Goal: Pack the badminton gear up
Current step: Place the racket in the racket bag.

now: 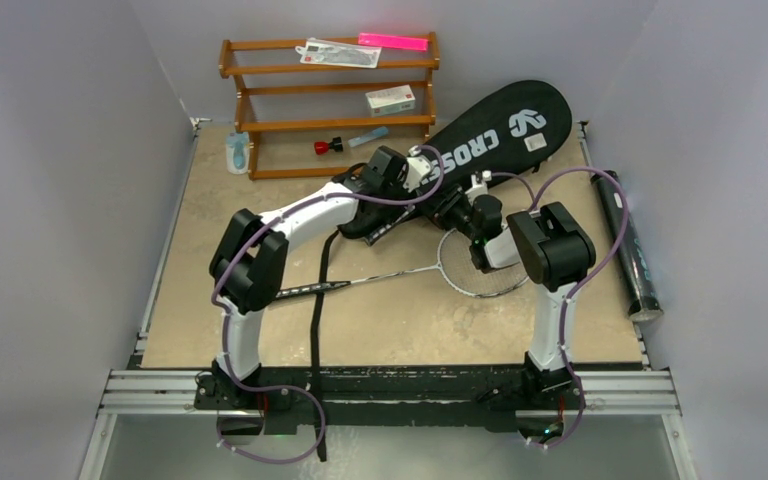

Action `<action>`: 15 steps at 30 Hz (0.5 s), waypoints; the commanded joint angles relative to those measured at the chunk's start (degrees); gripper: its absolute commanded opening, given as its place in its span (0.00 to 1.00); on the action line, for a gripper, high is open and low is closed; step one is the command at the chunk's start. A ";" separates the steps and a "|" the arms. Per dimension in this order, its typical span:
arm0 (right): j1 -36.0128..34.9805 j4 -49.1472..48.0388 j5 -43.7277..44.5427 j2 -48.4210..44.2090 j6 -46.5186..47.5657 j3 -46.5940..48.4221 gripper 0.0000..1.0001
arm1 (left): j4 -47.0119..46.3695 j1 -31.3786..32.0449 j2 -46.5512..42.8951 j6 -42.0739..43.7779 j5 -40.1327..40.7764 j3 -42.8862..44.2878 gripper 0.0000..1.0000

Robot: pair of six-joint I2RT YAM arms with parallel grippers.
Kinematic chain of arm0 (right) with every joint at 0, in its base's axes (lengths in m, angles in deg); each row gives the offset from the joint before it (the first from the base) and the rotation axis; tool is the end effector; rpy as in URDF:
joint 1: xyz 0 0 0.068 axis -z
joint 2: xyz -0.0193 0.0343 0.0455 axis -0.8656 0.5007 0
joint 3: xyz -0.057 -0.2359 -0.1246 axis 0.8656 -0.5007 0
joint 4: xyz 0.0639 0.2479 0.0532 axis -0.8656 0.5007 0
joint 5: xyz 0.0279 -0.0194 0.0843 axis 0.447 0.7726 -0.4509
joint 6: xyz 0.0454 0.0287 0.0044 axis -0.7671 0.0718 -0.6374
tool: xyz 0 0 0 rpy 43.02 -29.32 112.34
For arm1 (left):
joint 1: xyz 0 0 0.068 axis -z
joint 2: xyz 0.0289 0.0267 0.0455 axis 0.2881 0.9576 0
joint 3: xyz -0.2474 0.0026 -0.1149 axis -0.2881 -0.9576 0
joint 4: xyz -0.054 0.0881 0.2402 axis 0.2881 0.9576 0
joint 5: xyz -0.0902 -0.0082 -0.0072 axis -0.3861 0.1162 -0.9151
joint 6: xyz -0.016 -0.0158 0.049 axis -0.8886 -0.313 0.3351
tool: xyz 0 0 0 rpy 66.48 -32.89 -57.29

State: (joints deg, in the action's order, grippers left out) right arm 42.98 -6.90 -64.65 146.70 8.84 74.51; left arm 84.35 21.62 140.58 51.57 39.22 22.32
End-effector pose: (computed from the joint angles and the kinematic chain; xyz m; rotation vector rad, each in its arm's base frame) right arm 0.3594 0.1226 0.1231 0.4644 1.7364 1.3721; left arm 0.3582 -0.2791 0.2281 0.9431 2.1841 -0.1190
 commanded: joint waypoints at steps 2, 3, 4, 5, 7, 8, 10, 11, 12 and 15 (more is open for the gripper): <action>-0.27 -6.12 -0.64 -1.59 2.60 2.99 0.00 | 0.23 -1.38 2.24 -1.34 -2.21 4.15 0.52; -0.31 -5.97 -0.76 -1.50 2.50 3.14 0.00 | 0.18 -1.60 2.92 -1.38 -2.04 4.46 0.51; -0.32 -5.70 -0.82 -1.40 2.41 3.27 0.00 | 0.37 -1.78 3.71 -1.25 -1.77 4.85 0.50; -0.33 -5.47 -0.85 -1.31 2.37 3.38 0.00 | 0.66 -1.80 4.51 -1.18 -1.27 5.32 0.50; -0.33 -5.24 -0.78 -1.16 2.36 3.39 0.00 | 1.43 -1.86 5.72 -1.17 0.04 6.28 0.48; -0.34 -5.15 -0.78 -1.20 2.29 3.39 0.00 | 1.64 -1.87 6.01 -1.13 0.61 6.55 0.46; -0.26 -4.83 -0.69 -1.21 2.35 3.41 0.00 | 2.16 -1.86 6.15 -0.91 0.83 7.10 0.30; -0.27 -4.69 -0.69 -1.28 2.32 3.39 0.00 | 2.72 -1.81 6.08 -0.91 1.03 7.44 0.20; -0.28 -4.32 -0.67 -1.37 2.36 3.39 0.00 | 3.25 -1.83 5.87 -1.09 1.05 7.78 0.08; -0.30 -2.26 -0.48 -1.87 2.41 3.54 0.00 | 5.01 -1.74 4.96 -1.60 -0.27 8.75 0.00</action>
State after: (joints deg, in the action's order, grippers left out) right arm 42.87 -6.07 -64.94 146.72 8.78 75.23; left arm 86.95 20.01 147.10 50.83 39.22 27.39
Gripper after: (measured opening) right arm 0.302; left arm 0.020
